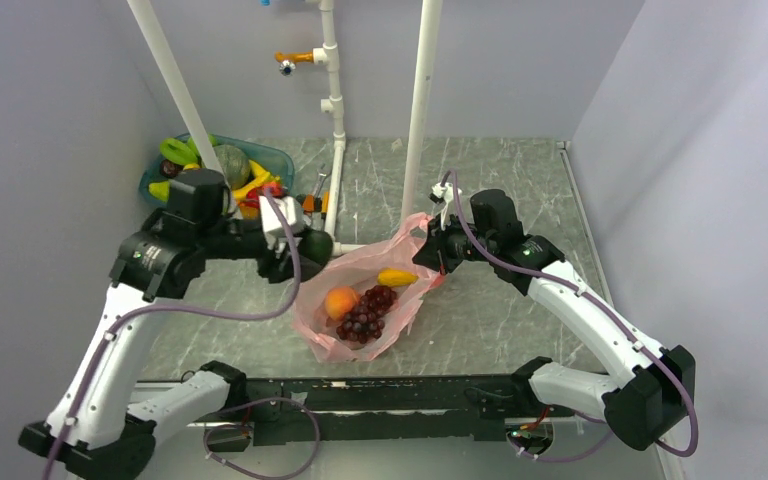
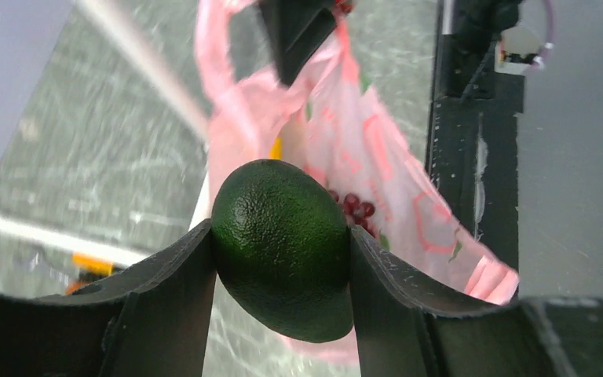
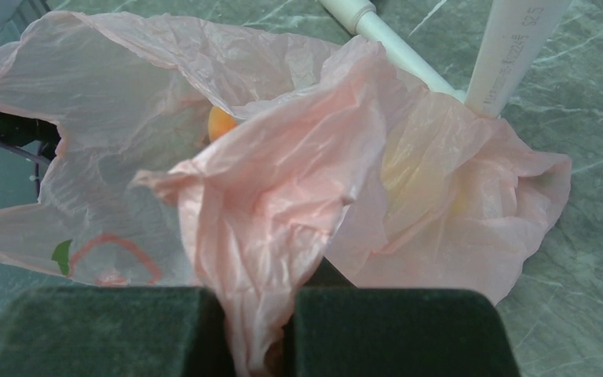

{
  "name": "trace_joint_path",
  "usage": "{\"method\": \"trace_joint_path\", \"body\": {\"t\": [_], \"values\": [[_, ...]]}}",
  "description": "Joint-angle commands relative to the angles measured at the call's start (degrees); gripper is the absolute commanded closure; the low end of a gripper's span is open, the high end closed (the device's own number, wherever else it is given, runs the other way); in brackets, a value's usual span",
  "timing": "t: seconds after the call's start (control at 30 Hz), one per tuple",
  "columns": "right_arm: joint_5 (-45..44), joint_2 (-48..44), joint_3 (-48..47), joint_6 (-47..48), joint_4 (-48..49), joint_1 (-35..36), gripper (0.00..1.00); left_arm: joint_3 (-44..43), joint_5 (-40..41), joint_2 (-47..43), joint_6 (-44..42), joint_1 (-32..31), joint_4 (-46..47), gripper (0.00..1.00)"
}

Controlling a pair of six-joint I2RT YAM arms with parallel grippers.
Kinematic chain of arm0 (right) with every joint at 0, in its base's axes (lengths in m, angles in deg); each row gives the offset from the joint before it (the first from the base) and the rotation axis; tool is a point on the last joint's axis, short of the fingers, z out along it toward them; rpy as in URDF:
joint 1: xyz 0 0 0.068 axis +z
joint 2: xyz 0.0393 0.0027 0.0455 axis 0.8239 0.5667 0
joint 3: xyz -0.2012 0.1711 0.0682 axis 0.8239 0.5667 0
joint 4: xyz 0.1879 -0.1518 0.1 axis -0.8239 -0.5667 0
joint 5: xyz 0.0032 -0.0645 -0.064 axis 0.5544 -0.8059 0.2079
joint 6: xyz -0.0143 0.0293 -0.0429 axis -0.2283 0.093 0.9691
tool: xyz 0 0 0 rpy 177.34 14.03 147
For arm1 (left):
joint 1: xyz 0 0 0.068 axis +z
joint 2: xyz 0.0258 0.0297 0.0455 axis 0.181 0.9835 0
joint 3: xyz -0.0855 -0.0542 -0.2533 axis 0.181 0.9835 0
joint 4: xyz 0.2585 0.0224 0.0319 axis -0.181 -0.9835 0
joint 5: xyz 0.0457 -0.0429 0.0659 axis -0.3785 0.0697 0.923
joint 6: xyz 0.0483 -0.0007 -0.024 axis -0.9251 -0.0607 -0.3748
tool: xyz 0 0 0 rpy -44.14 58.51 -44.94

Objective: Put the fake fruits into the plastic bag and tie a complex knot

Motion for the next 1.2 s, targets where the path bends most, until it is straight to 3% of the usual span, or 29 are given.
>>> {"method": "trace_joint_path", "body": {"t": [0.0, 0.07, 0.17, 0.43, 0.5, 0.63, 0.7, 0.73, 0.87, 0.93, 1.03, 1.17], "values": [[1.04, -0.66, -1.56, -0.88, 2.82, 0.00, 1.00, 1.50, 7.74, 3.45, 0.38, -15.92, 13.37, 0.72], [1.00, -0.92, -1.45, -0.97, 3.20, -0.05, 1.00, 3.55, 12.49, 5.42, -5.04, -23.25, 14.93, 0.72], [1.01, -1.25, -1.86, -1.67, 3.49, -0.03, 1.00, 8.90, 16.60, 7.03, -10.44, -29.15, 20.26, 0.71], [1.36, -3.73, -1.54, -3.38, 2.85, -0.01, 1.00, 17.99, 26.92, 15.55, -15.46, -31.99, 32.18, 0.67], [1.65, -4.38, -0.78, -3.35, 2.26, -0.06, 1.00, 18.63, 30.01, 17.57, -16.35, -32.00, 34.07, 0.59], [2.42, -5.03, 0.13, -3.53, 2.25, -0.10, 1.00, 18.08, 34.74, 20.35, -14.65, -31.94, 36.13, 0.27], [2.60, -4.97, 0.09, -3.42, 2.35, -0.03, 1.00, 16.44, 35.38, 19.92, -13.34, -31.85, 33.72, 0.06], [2.62, -4.97, -0.02, -3.30, 2.24, -0.04, 1.00, 15.81, 34.11, 18.62, -12.90, -31.25, 32.18, 0.01], [2.28, -5.58, 0.11, -2.71, 1.89, 0.03, 1.00, 8.99, 13.62, 11.85, -14.38, -23.57, 15.94, 0.01], [1.98, -5.88, 0.12, -2.43, 1.82, -0.09, 1.00, 2.49, 3.45, 10.96, -17.12, -20.21, 1.51, 0.01], [2.06, -5.87, 0.20, -2.26, 2.13, -0.01, 1.00, -3.27, -1.10, 10.15, -22.57, -18.15, -13.95, 0.01], [2.82, -5.69, 0.34, -2.48, 2.79, -0.09, 1.00, -5.69, -2.40, 8.44, -25.92, -18.13, -24.68, 0.01]]}}
